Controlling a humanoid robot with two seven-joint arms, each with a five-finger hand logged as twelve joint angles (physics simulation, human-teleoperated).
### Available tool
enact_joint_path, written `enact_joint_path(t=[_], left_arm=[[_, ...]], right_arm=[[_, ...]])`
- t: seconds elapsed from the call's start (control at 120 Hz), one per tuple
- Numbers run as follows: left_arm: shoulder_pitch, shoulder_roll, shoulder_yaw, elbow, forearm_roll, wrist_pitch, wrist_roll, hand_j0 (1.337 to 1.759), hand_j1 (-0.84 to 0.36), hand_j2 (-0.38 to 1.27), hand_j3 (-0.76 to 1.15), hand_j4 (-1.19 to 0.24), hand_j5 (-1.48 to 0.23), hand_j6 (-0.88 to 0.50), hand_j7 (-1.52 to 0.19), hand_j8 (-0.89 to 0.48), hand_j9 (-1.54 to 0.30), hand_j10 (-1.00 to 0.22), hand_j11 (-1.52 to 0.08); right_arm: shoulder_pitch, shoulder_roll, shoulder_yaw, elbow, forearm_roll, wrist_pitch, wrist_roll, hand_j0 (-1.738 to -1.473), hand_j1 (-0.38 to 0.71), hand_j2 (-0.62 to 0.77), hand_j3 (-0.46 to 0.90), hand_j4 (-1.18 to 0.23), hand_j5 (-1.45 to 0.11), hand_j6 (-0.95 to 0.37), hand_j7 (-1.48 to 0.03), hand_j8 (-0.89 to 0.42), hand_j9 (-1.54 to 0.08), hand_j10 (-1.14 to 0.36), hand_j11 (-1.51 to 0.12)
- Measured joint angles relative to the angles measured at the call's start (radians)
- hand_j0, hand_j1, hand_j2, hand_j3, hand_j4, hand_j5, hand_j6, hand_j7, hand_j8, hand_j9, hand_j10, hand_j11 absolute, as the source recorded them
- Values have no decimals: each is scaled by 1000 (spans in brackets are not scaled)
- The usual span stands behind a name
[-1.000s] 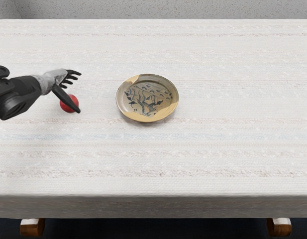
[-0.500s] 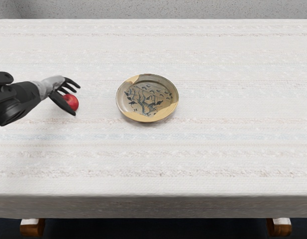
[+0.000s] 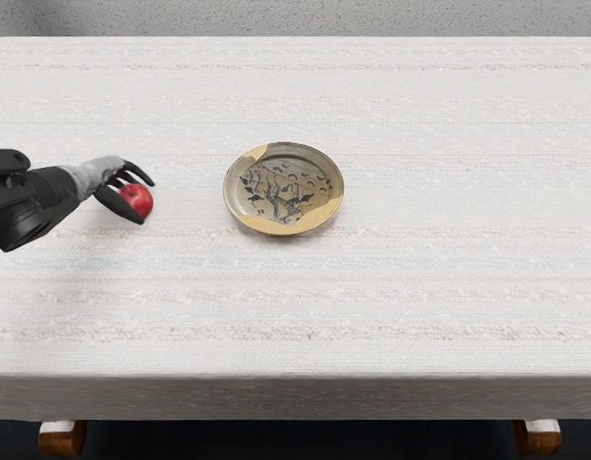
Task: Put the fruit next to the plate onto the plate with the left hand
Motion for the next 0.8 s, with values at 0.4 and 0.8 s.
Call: enact_joint_path(t=[0.4,0.8], left_arm=[[-77,-34,-1,0,-13,-11,5,1656,-259,134,0,-555,-723,-447,-726,-424,-729,-521,-784],[-229,-248,0,-4,-104,-25,8,1657,-281,231,0,-536,-723,-451,-713,-437,-707,-542,-714]], right_arm=[[0,0,0,0,0,0,0,-1658,-349,0,0,0,0,0,0,0,0,0,0],[0,0,0,0,0,0,0,-1658,-349,0,0,0,0,-1,0,0,0,0,0]])
